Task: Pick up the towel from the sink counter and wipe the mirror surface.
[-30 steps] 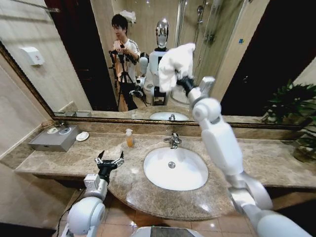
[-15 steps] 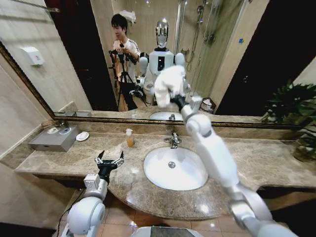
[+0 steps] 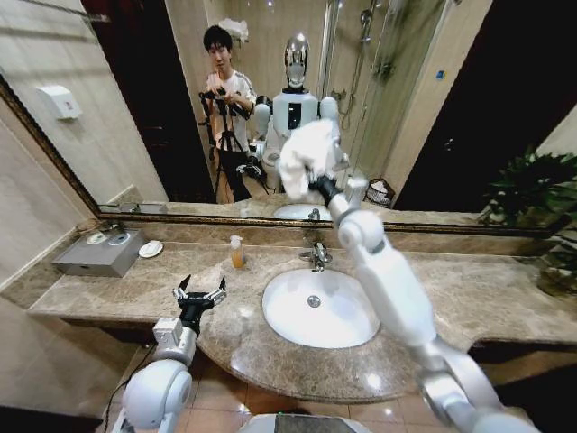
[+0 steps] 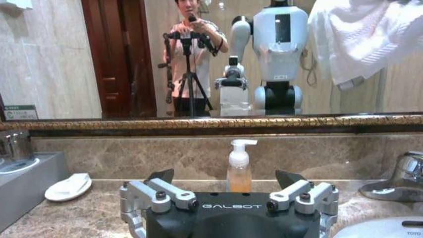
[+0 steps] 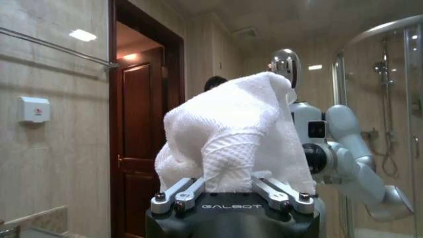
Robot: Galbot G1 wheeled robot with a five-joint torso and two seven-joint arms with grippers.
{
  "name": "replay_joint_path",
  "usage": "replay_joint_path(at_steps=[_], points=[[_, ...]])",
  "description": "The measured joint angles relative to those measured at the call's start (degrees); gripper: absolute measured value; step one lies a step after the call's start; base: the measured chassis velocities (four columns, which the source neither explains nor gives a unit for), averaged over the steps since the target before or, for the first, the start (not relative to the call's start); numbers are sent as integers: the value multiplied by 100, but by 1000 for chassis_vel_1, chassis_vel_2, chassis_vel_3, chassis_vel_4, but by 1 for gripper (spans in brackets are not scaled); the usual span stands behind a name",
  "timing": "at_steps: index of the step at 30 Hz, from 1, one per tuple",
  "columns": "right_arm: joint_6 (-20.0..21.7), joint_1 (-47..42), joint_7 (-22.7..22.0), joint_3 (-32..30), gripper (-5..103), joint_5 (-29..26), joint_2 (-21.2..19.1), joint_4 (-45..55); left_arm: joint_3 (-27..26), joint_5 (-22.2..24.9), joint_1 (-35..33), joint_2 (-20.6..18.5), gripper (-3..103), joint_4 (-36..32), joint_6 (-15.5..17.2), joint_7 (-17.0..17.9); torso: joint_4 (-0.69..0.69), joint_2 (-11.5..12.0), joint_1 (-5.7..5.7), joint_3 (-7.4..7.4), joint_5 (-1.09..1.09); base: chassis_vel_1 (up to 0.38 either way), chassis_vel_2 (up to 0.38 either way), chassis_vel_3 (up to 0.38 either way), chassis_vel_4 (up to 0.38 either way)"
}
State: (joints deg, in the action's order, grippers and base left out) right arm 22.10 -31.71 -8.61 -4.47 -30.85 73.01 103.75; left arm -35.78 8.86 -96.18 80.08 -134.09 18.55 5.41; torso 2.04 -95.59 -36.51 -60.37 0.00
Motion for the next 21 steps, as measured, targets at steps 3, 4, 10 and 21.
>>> replay_joint_path(at_steps=[3, 4, 10, 21], points=[[14, 371, -82, 11, 10, -96, -48, -66, 0, 0, 0, 1, 100, 0, 0, 0, 2, 0, 0, 0, 0, 0, 0, 0, 0], [14, 371, -82, 11, 10, -96, -48, -66, 0, 0, 0, 1, 100, 0, 0, 0, 2, 0, 0, 0, 0, 0, 0, 0, 0], [83, 1373, -273, -17, 10, -460, -88, -280, 0, 0, 0, 0, 100, 0, 0, 0, 3, 0, -1, 0, -1, 0, 0, 0, 0], [2, 430, -78, -58, 10, -140, -56, -163, 0, 0, 1, 1, 100, 0, 0, 0, 1, 0, -1, 0, 0, 0, 0, 0, 0]])
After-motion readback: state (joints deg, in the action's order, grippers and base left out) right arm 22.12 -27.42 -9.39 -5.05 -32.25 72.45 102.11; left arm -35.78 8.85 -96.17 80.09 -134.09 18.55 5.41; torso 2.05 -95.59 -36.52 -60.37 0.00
